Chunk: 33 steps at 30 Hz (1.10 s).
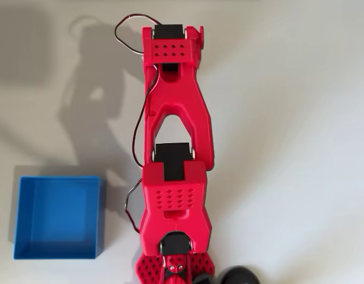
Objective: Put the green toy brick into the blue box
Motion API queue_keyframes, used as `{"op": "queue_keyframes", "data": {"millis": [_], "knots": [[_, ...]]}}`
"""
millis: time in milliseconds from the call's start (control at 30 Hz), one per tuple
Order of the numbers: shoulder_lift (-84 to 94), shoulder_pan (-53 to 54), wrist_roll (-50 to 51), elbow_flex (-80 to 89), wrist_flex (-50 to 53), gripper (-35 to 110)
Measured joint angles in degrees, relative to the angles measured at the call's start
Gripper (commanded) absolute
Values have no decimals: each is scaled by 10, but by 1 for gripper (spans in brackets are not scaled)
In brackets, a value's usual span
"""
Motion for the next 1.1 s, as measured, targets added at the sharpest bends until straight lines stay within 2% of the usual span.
{"op": "queue_keyframes", "data": {"millis": [433, 767, 1100], "knots": [[0, 1, 24, 0, 0, 0], [4, 4, 105, -20, 32, 0], [160, -20, 108, 56, 49, 0]]}}
